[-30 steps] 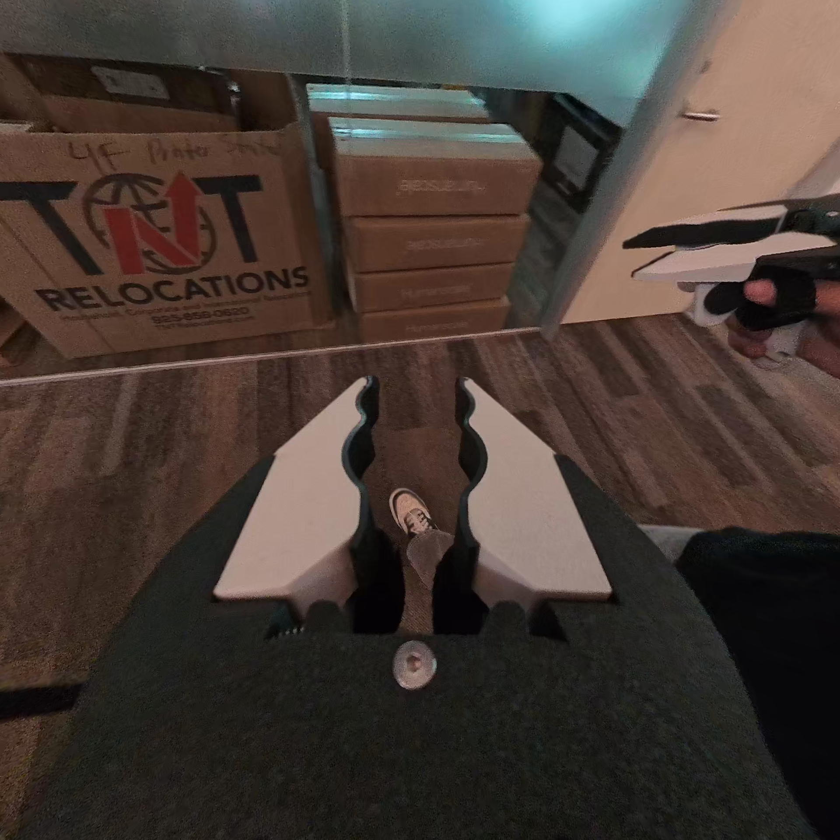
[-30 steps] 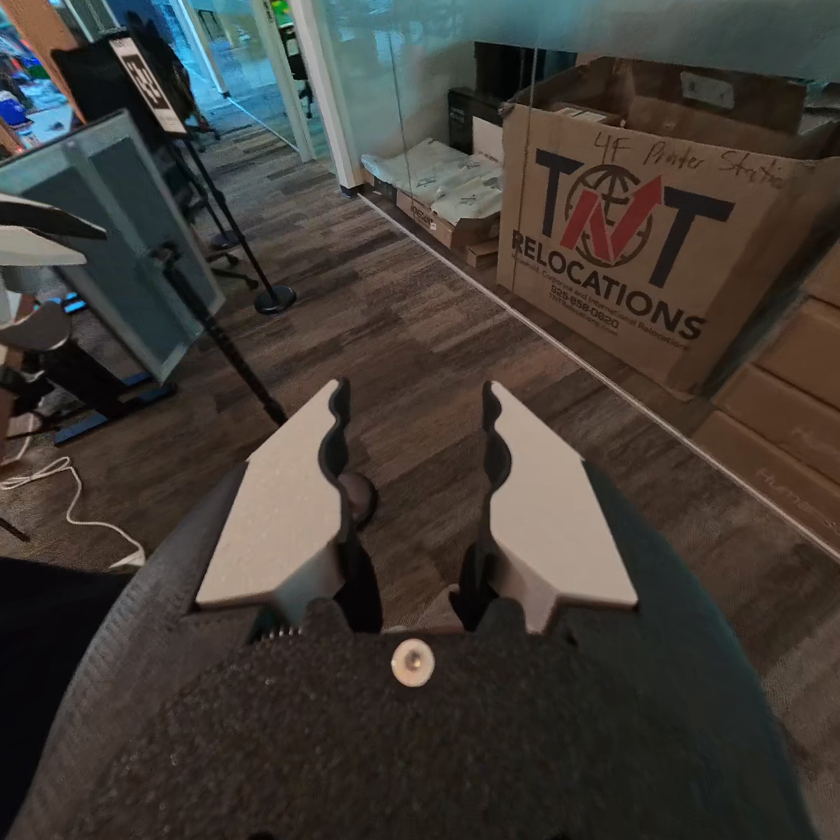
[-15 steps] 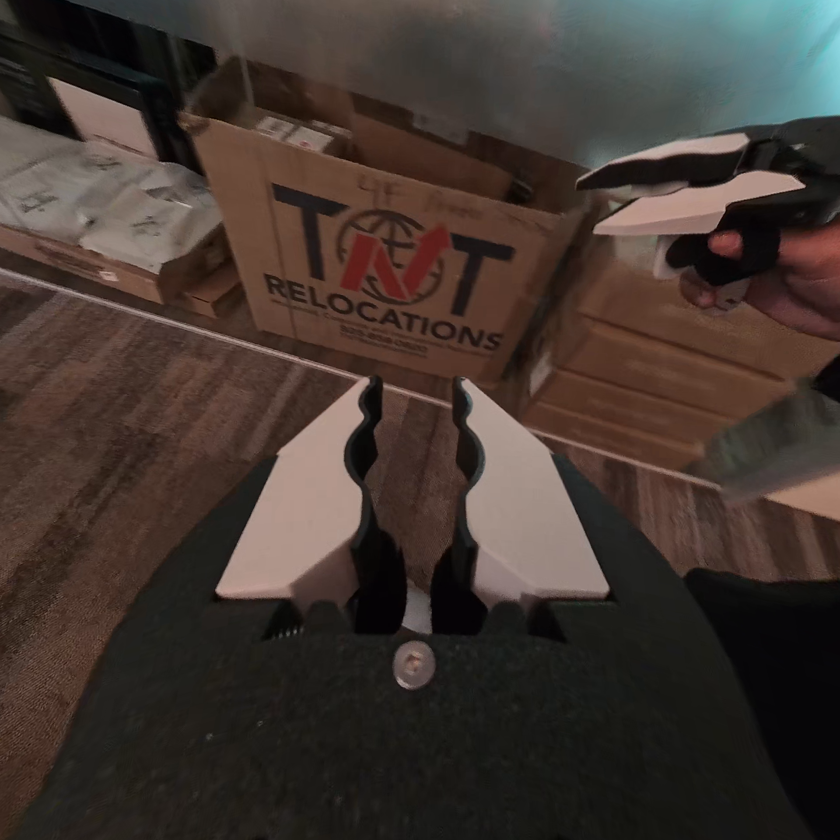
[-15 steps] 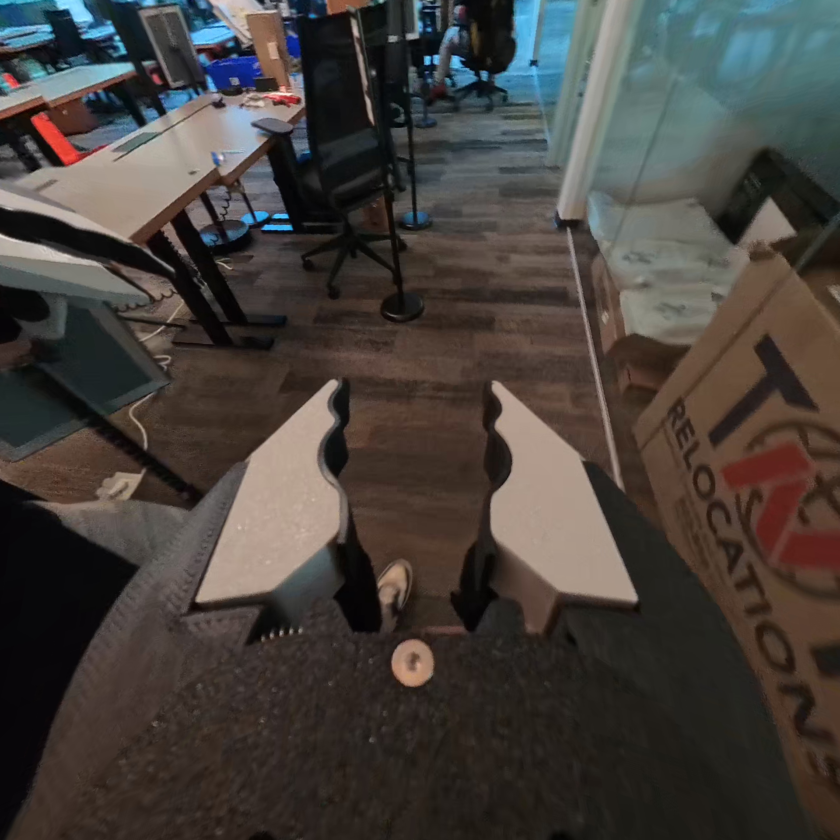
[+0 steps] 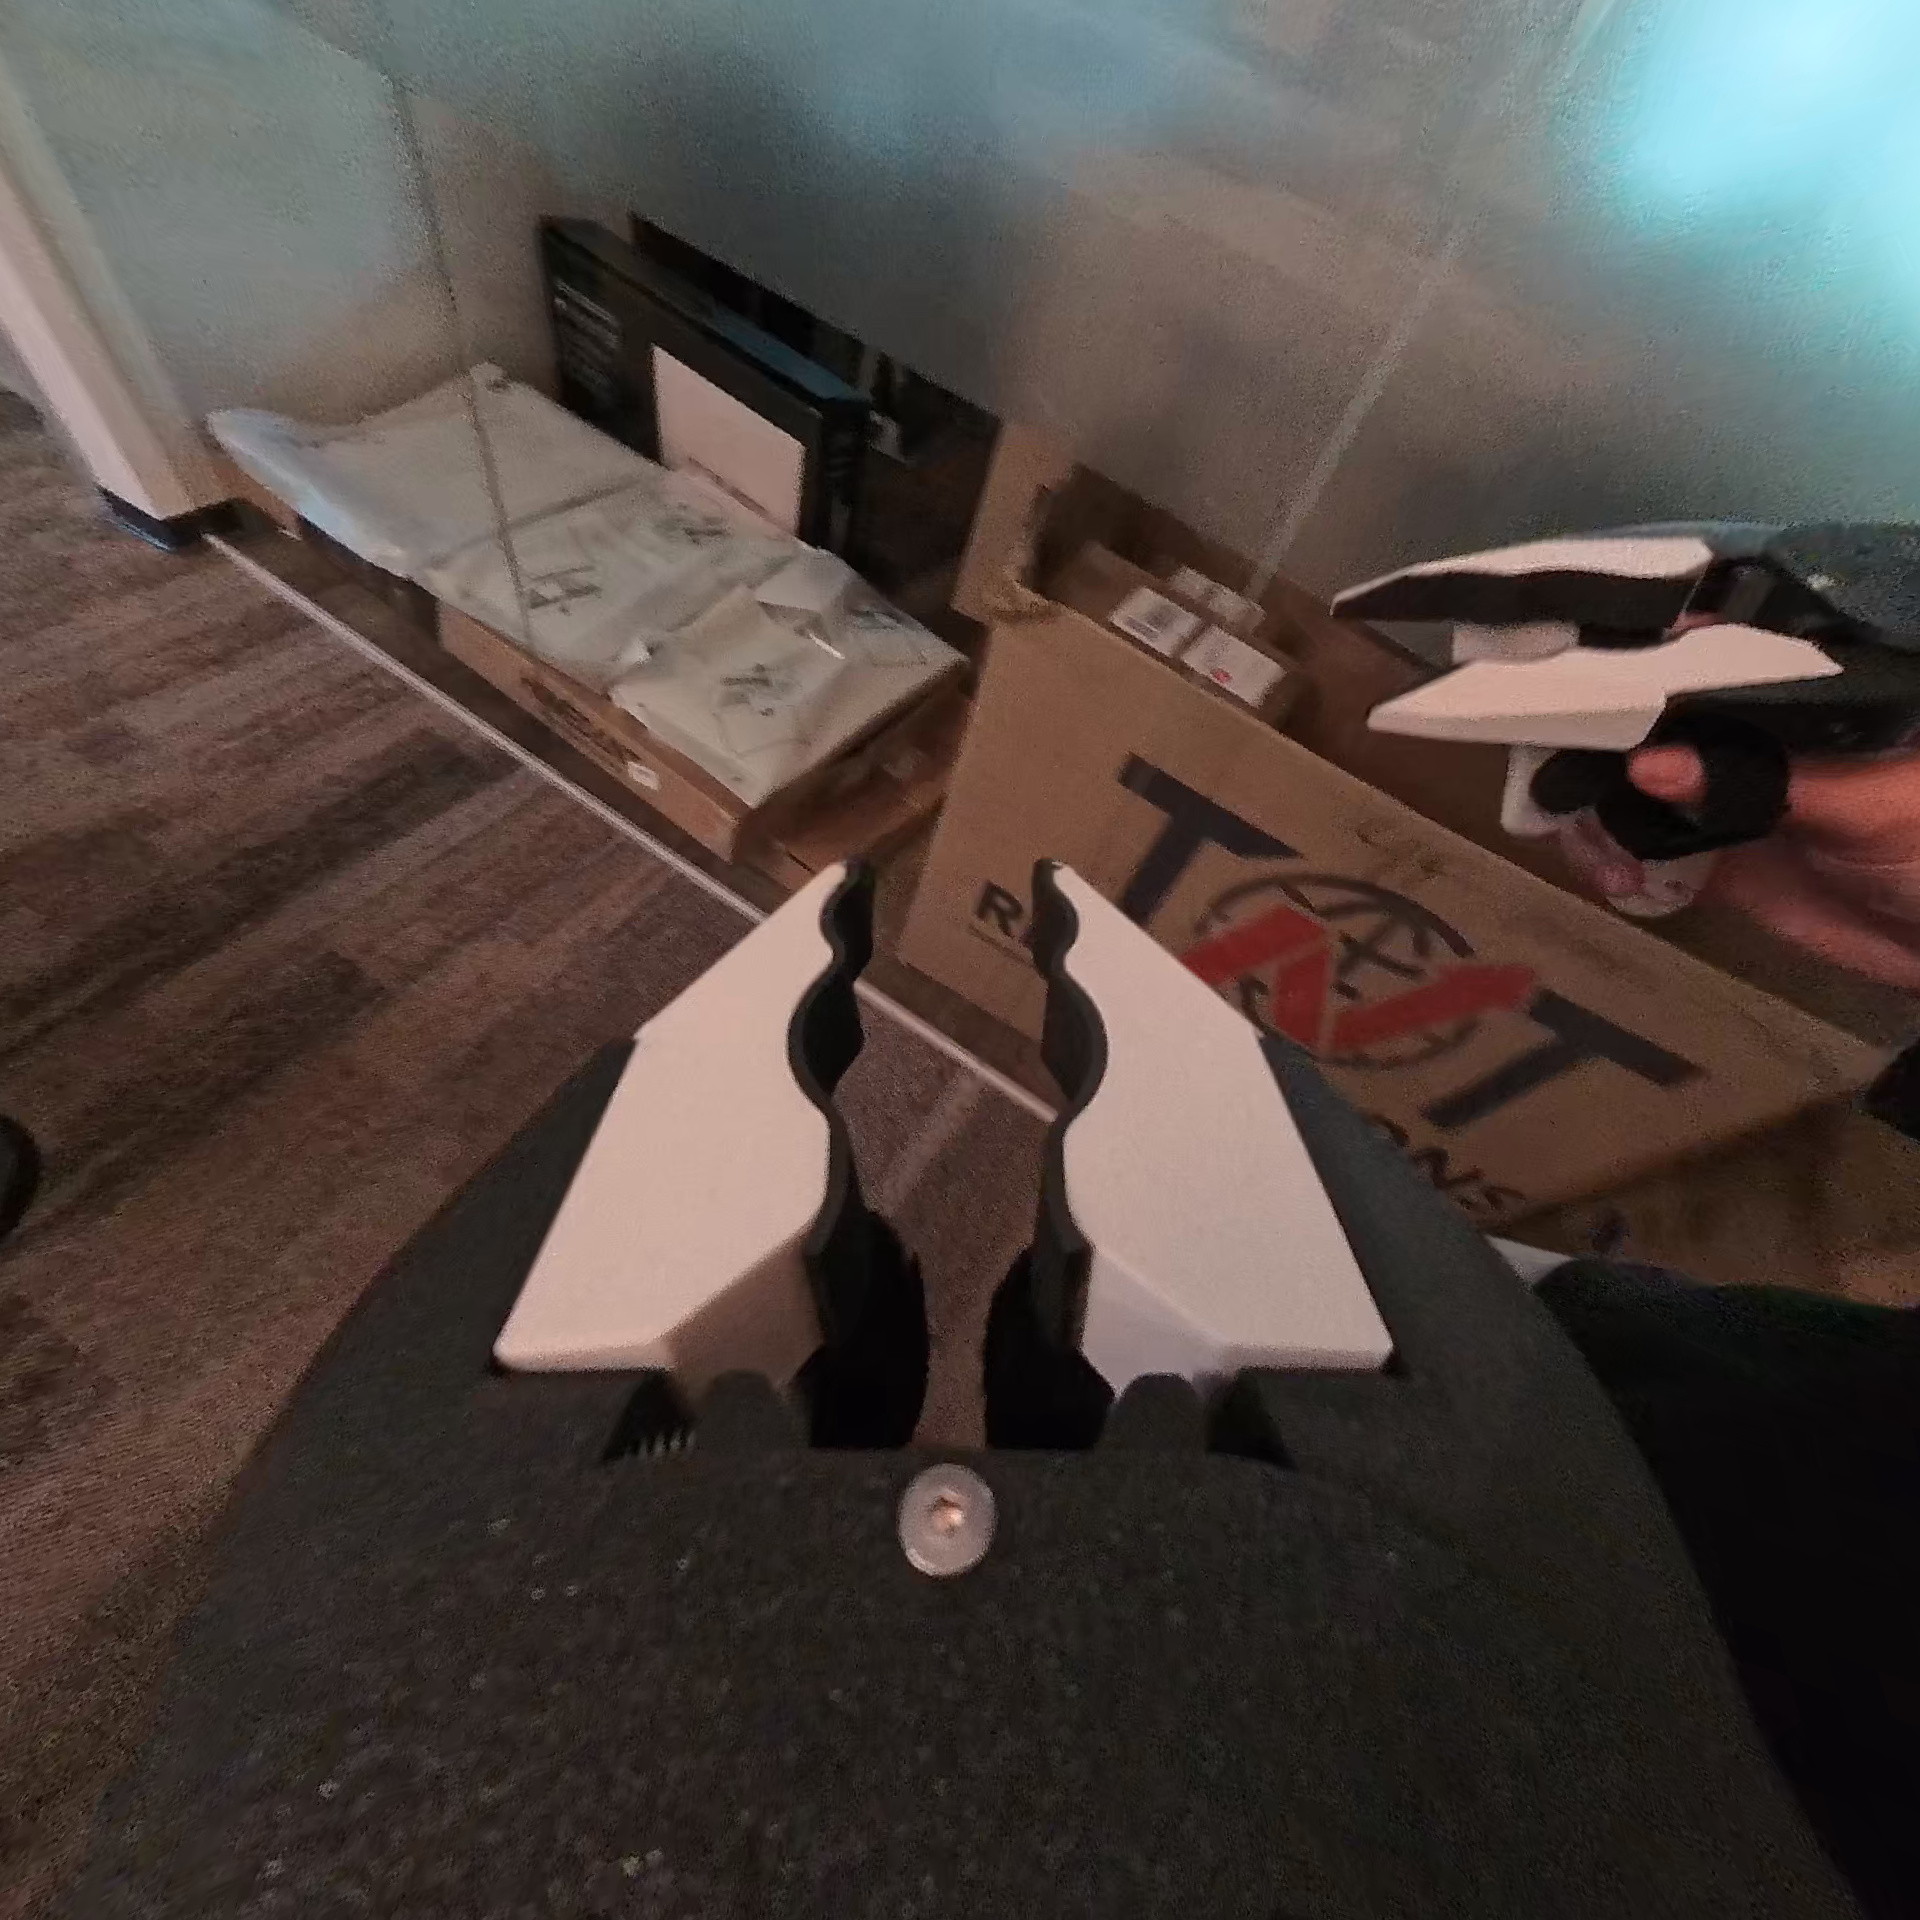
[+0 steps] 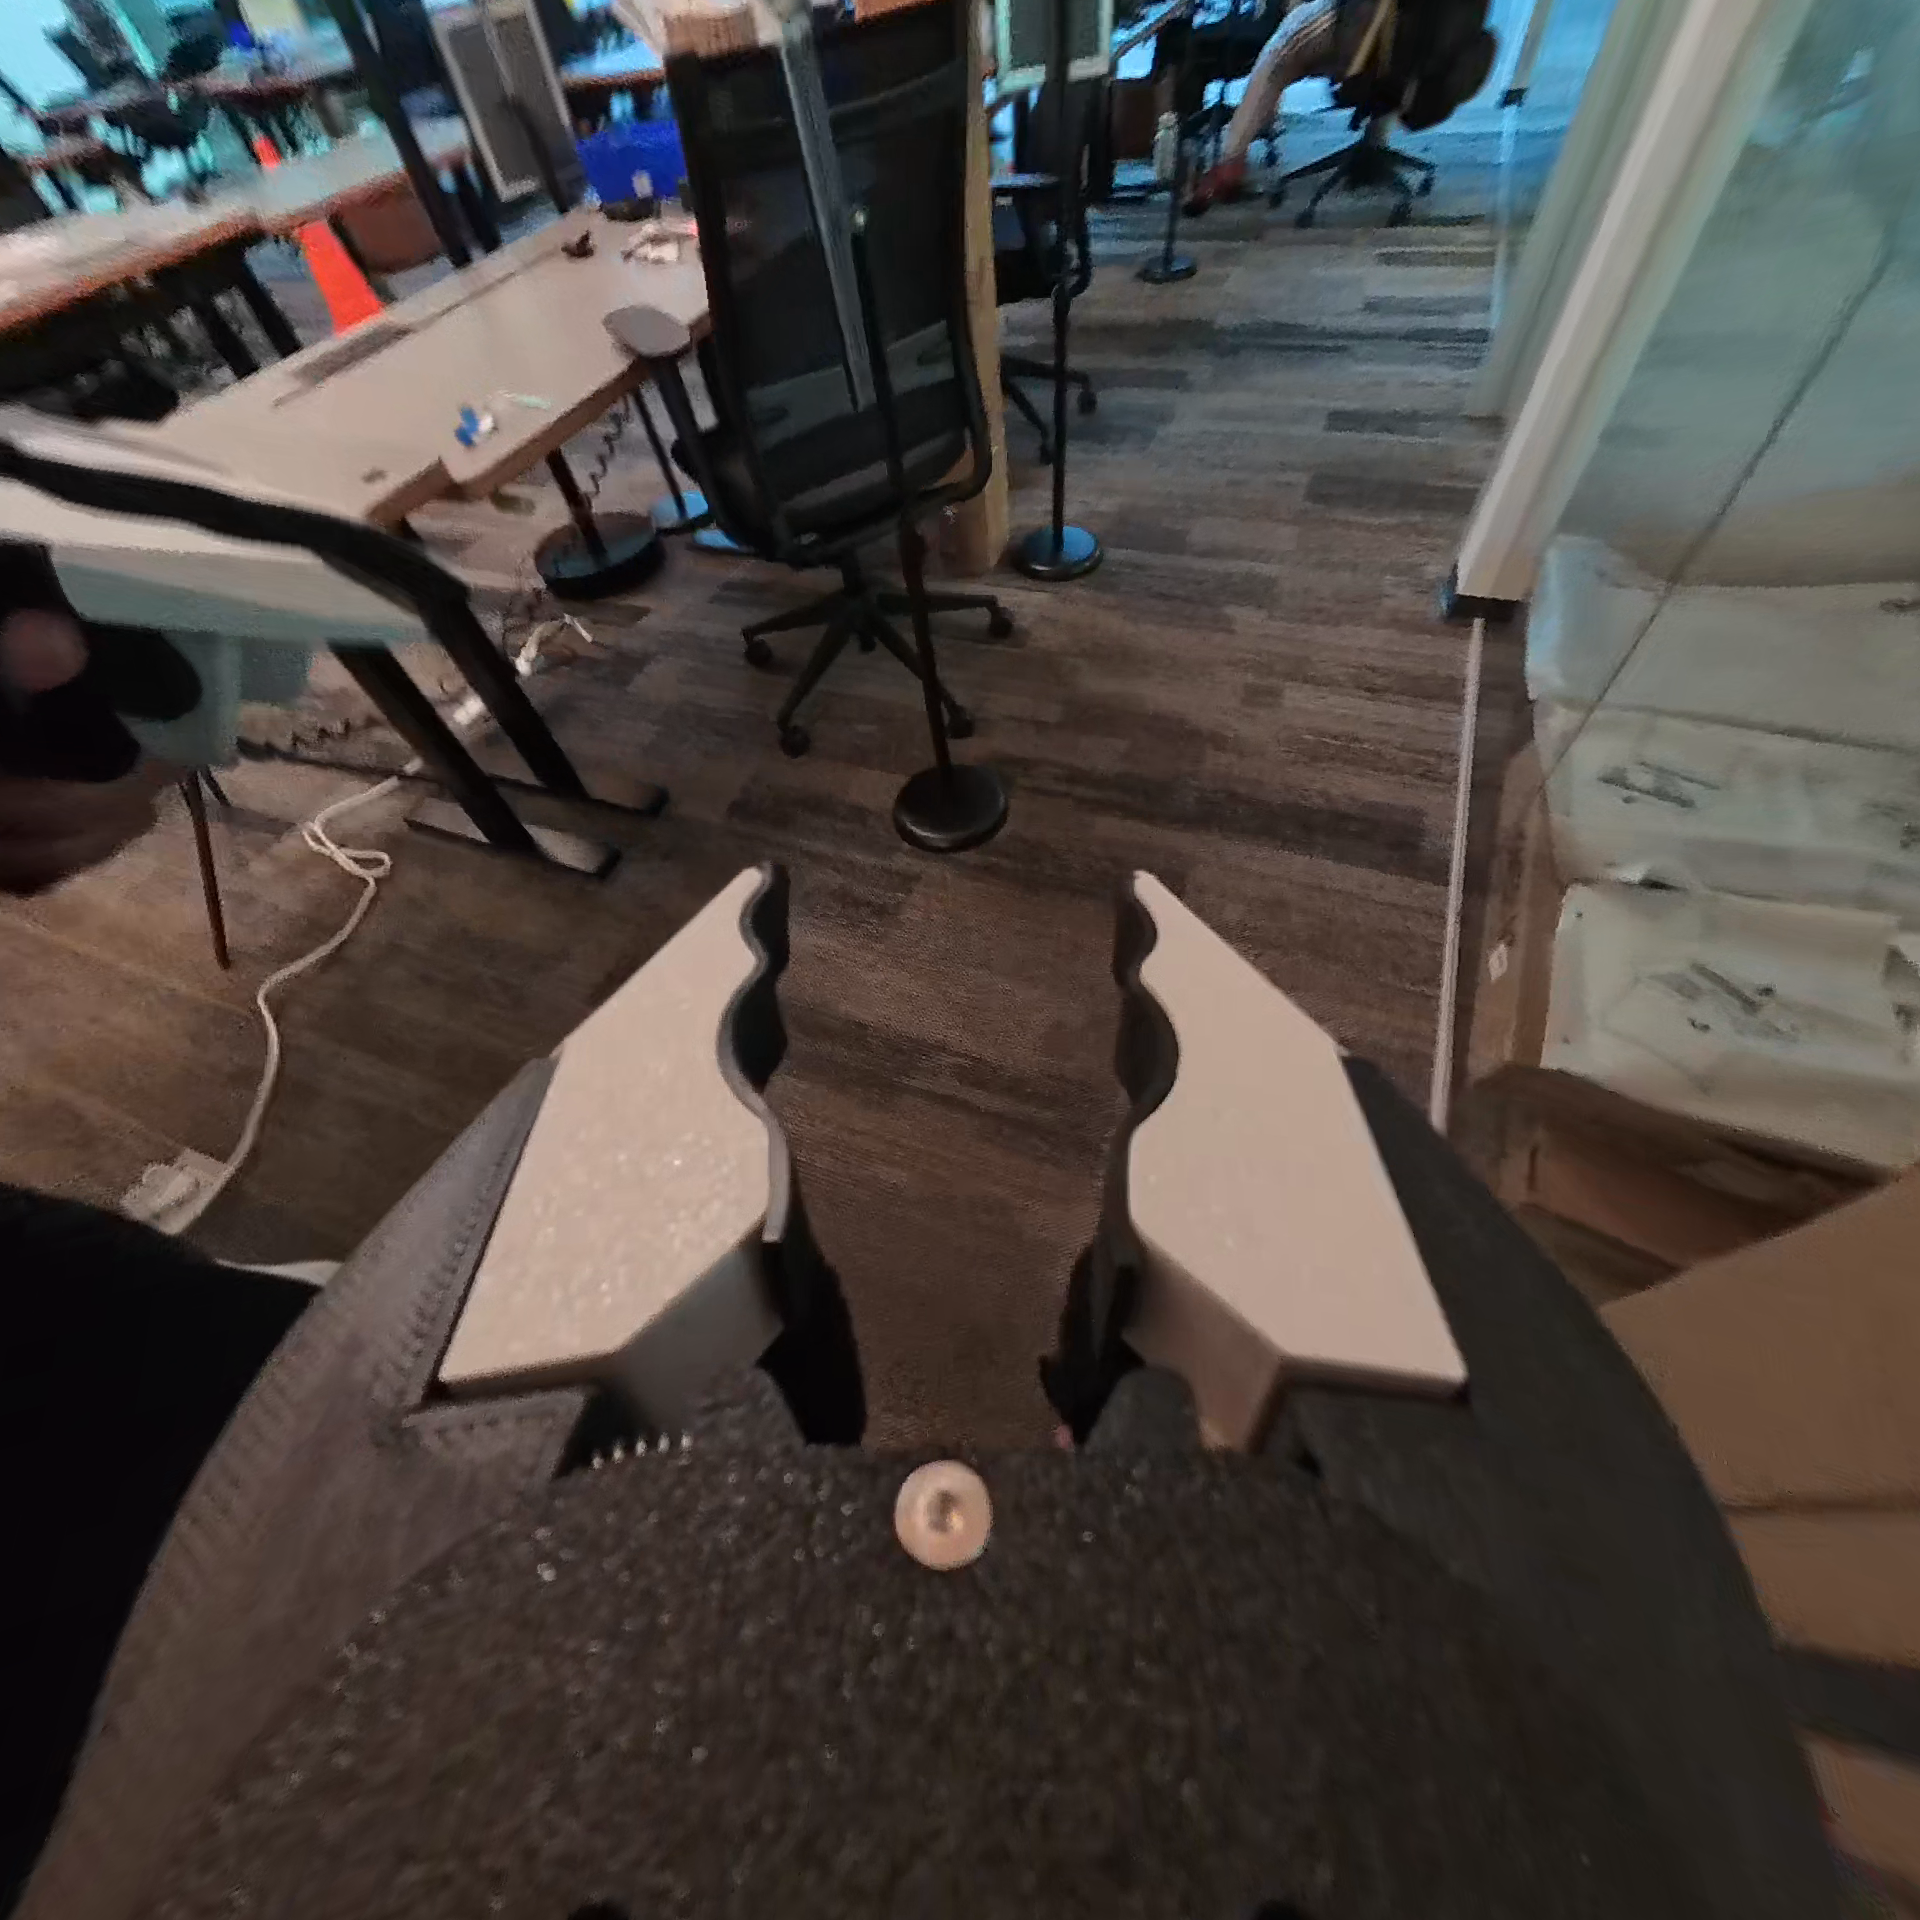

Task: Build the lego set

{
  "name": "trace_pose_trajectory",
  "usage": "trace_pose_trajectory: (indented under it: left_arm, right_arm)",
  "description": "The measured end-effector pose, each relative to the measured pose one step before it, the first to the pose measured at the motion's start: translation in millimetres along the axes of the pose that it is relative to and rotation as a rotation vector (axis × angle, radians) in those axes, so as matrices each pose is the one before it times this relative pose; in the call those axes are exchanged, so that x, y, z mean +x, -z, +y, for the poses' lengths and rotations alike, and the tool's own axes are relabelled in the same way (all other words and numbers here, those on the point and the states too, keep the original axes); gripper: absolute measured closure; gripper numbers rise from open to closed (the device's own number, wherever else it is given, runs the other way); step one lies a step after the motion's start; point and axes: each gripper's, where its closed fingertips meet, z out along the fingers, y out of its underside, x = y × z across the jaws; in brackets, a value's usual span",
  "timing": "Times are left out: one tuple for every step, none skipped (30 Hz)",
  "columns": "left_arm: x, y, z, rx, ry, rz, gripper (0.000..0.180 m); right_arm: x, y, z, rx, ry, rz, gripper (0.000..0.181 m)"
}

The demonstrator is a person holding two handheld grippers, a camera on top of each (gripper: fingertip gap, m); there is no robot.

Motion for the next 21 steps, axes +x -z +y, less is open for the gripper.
trace_pose_trajectory:
  left_arm:
    - [-22.96,-15.2,-16.2,0.0173,0.0053,-0.019,0.15]
    - [-21.88,-16.2,-15.36,0.0159,0.0043,-0.0171,0.151]
    - [-21.89,-18.73,-12.41,0.0054,0.002,-0.0142,0.151]
    - [-22.4,-20.84,-10.44,-0.0012,-0.0025,-0.0142,0.151]
    - [-22.67,-22.43,-10.22,-0.0001,-0.0062,-0.0154,0.152]
    - [-22.78,-23.92,-10.64,0.0044,-0.0068,-0.0151,0.152]
    - [-22.78,-25.46,-10.98,0.0061,-0.0051,-0.0132,0.152]
    - [-23.13,-27.04,-10.79,0.0025,-0.0033,-0.0114,0.152]
    - [-23.47,-28.07,-10.63,-0.0049,-0.0034,-0.0138,0.152]
    - [-24.07,-28.13,-11.13,-0.0079,-0.0025,-0.0188,0.152]
    - [-23.35,-27.17,-12.78,-0.0059,0.0013,-0.018,0.152]
    - [-21.69,-27.12,-13.38,-0.0081,0.0081,-0.0162,0.152]
    - [-21.87,-26.15,-14.57,-0.0145,0.0155,-0.0152,0.152]
    - [-20.53,-24.37,-17.19,-0.0159,0.018,-0.0077,0.152]
    - [-19.4,-22.56,-20.36,-0.0066,0.0128,-0.0019,0.152]
    - [-19.6,-20.02,-21.92,0.0017,0.0027,-0.0074,0.152]
    - [-21.18,-18.7,-20.77,-0.001,-0.0056,-0.0179,0.152]
    - [-22.72,-18.17,-18.49,-0.0051,-0.0049,-0.0269,0.152]
    - [-23.39,-17.7,-17.63,0.0001,0.003,-0.0261,0.152]
    - [-23.09,-18.29,-17.22,0.0066,0.0132,-0.0195,0.152]
    - [-22.89,-19.81,-15.74,0.0075,0.0204,-0.0149,0.152]
  right_arm:
    - [19.2,-25.45,-8.52,-0.0185,0.0299,-0.0117,0.119]
    - [20.77,-24.85,-8.97,-0.0082,0.0207,-0.0122,0.119]
    - [21.85,-25.69,-9.17,0.0,0.0055,-0.0152,0.119]
    - [22.48,-26.31,-8.2,0.0003,-0.0062,-0.0199,0.119]
    - [23.54,-26.63,-7.46,-0.0017,-0.0094,-0.0198,0.118]
    - [20.13,-24.1,-8.37,0.0009,-0.006,-0.0137,0.117]
    - [25.96,-27.53,-8.72,0.0071,-0.0008,-0.0101,0.117]
    - [26.56,-28.26,-8.54,0.0073,0.0007,-0.0093,0.117]
    - [26.9,-29.05,-8.1,0.0016,-0.0003,-0.0097,0.118]
    - [26.78,-28.82,-8.34,-0.0052,0.0012,-0.01,0.117]
    - [26.78,-28.6,-9.83,-0.0052,0.0061,-0.0102,0.117]
    - [24.15,-26.49,-12.05,-0.0005,0.0064,-0.0086,0.117]
    - [26.42,-26.78,-14.27,-0.0056,-0.0021,-0.0109,0.117]
    - [25.36,-25.13,-17.13,-0.0046,-0.0085,-0.0161,0.116]
    - [24.51,-23.27,-21.07,0.0086,-0.0061,-0.0169,0.117]
    - [21.89,-23.87,-22.06,0.0145,-0.0001,-0.0147,0.117]
    - [24.38,-25.7,-18.89,0.0036,0.0053,-0.0148,0.117]
    - [23.95,-26.59,-16.48,-0.0128,0.0098,-0.0174,0.117]
    - [22.19,-26.23,-16.72,-0.0173,0.0161,-0.0218,0.116]
    - [22.68,-25.26,-19.4,-0.0059,0.0237,-0.0225,0.116]
    - [23.96,-24.16,-21.41,0.0114,0.0268,-0.0116,0.116]
